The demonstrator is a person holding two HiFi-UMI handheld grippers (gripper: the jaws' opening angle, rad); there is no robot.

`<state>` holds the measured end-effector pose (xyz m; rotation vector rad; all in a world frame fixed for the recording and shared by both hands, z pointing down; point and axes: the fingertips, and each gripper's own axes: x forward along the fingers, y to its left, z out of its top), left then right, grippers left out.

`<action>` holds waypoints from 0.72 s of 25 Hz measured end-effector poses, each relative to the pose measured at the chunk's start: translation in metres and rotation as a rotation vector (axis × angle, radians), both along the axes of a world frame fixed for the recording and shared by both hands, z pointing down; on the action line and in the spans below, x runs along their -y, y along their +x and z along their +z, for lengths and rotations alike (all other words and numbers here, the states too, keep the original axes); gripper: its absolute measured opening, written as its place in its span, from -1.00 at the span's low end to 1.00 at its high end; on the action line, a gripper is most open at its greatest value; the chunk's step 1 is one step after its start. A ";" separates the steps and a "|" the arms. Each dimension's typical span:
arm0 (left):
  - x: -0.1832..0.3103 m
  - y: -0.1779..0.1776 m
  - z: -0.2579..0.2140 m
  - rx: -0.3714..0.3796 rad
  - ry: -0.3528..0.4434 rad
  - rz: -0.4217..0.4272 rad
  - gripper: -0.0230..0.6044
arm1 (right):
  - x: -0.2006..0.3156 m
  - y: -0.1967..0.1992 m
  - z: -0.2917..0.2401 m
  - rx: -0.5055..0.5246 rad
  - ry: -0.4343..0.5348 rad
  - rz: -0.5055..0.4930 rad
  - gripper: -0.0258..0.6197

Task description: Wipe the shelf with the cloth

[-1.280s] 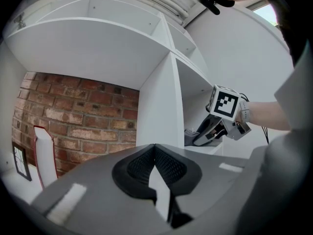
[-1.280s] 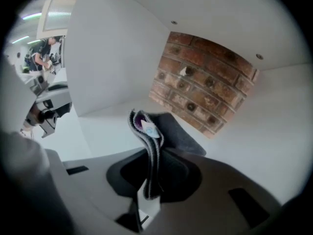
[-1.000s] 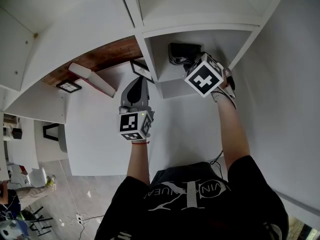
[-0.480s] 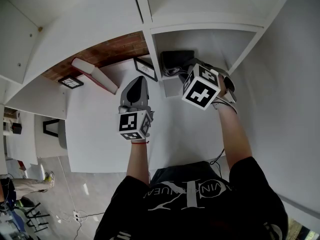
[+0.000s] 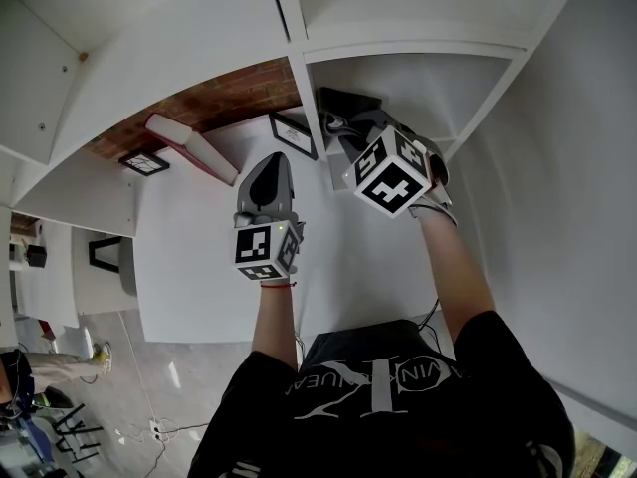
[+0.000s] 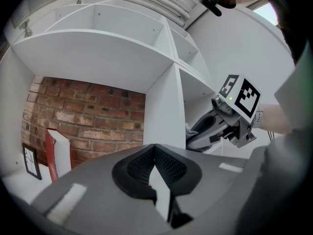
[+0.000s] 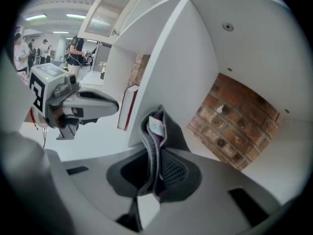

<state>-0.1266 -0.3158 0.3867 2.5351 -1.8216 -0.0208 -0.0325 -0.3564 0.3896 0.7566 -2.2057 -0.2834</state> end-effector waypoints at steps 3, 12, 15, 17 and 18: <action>-0.002 -0.003 0.001 0.005 -0.005 -0.003 -0.89 | 0.003 -0.011 -0.015 0.050 0.073 -0.042 -0.75; -0.007 -0.016 -0.005 0.011 0.009 -0.022 -0.89 | 0.008 -0.026 -0.064 -0.038 0.402 -0.153 -0.76; -0.008 -0.016 -0.006 0.012 0.009 -0.017 -0.89 | 0.006 -0.026 -0.077 -0.085 0.510 -0.164 -0.76; -0.007 -0.014 -0.007 0.012 0.011 -0.013 -0.89 | 0.005 -0.026 -0.087 -0.086 0.571 -0.175 -0.76; -0.006 -0.013 -0.007 0.012 0.012 -0.011 -0.89 | 0.004 -0.025 -0.093 -0.084 0.598 -0.179 -0.76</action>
